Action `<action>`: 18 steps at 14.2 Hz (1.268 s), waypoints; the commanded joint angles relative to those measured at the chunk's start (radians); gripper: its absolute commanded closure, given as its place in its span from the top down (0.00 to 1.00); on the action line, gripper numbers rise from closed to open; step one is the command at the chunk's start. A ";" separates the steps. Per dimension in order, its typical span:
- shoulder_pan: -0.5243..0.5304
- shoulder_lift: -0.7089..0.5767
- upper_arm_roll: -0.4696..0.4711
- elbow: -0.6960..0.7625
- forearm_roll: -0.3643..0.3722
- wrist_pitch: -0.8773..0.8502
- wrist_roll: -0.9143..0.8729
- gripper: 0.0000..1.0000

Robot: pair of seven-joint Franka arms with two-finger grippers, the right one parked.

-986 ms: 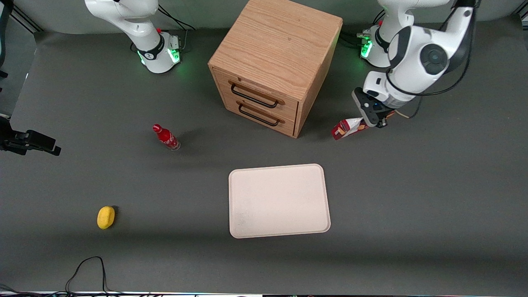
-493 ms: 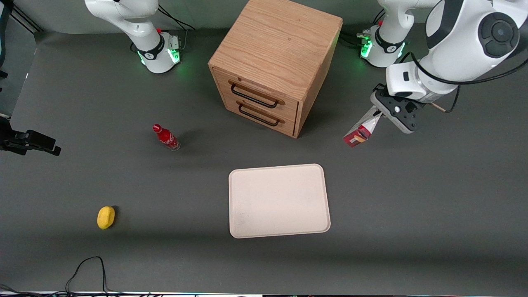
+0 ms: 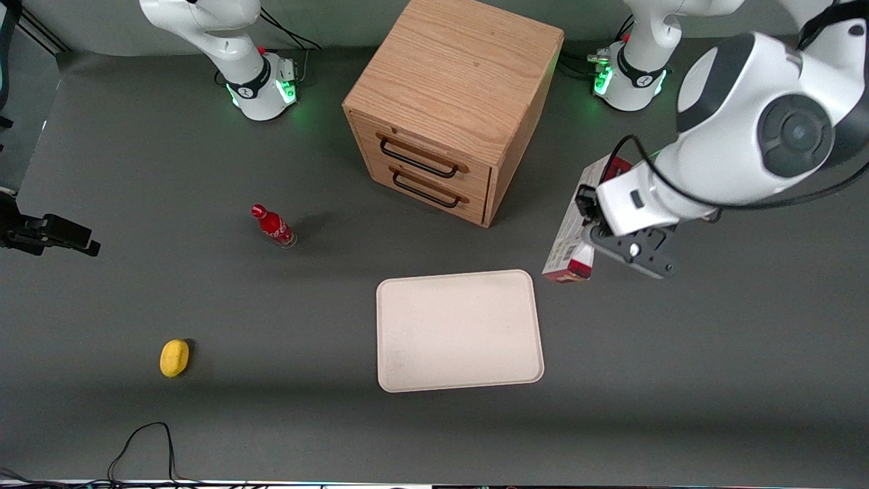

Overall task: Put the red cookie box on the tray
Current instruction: 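Lift the cookie box and carry it over the white tray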

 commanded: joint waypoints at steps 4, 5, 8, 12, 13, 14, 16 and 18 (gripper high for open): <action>-0.165 0.363 0.097 0.433 0.056 -0.068 -0.248 0.00; -0.191 0.397 0.112 0.438 0.062 -0.034 -0.275 0.00; -0.239 0.475 0.181 0.437 0.068 0.087 -0.310 0.00; -0.256 0.549 0.189 0.403 0.137 0.268 -0.320 0.00; -0.259 0.558 0.189 0.380 0.139 0.316 -0.346 0.00; -0.259 0.561 0.187 0.348 0.139 0.359 -0.369 0.00; -0.261 0.561 0.187 0.305 0.137 0.397 -0.385 0.00; -0.262 0.559 0.186 0.276 0.132 0.417 -0.418 0.00</action>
